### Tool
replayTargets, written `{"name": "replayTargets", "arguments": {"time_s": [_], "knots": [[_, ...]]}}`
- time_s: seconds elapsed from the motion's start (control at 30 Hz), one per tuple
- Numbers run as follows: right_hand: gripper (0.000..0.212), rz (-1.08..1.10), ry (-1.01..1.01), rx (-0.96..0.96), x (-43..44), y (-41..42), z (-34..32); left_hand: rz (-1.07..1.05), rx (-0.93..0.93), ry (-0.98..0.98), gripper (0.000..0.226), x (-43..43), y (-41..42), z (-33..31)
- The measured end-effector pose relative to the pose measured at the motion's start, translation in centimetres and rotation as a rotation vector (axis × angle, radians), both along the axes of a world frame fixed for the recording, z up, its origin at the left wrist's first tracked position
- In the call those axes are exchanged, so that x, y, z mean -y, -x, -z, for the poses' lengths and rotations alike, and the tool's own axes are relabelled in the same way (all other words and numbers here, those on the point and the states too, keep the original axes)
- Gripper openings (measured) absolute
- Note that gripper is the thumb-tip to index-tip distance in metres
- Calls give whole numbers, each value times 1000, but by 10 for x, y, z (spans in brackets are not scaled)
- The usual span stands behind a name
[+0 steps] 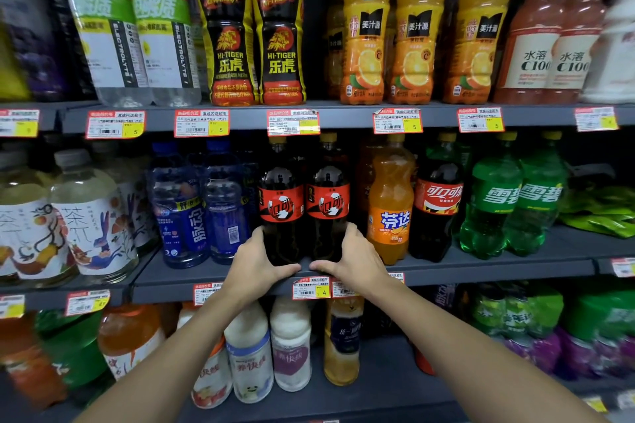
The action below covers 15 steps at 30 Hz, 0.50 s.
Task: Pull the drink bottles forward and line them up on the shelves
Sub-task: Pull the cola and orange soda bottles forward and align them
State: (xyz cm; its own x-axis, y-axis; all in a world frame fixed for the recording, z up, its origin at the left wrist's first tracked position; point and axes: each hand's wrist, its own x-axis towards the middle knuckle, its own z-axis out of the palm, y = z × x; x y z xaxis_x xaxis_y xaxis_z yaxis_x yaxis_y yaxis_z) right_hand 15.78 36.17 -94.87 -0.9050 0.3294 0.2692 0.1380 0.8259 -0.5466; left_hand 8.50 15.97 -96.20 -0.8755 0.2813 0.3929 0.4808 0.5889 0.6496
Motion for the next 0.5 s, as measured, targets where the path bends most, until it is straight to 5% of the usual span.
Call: {"name": "replayTargets", "arguments": {"time_s": [0.5], "knots": [[90, -59, -21, 58, -2, -7, -9, 72, 10, 106, 95, 8, 5, -5]]}}
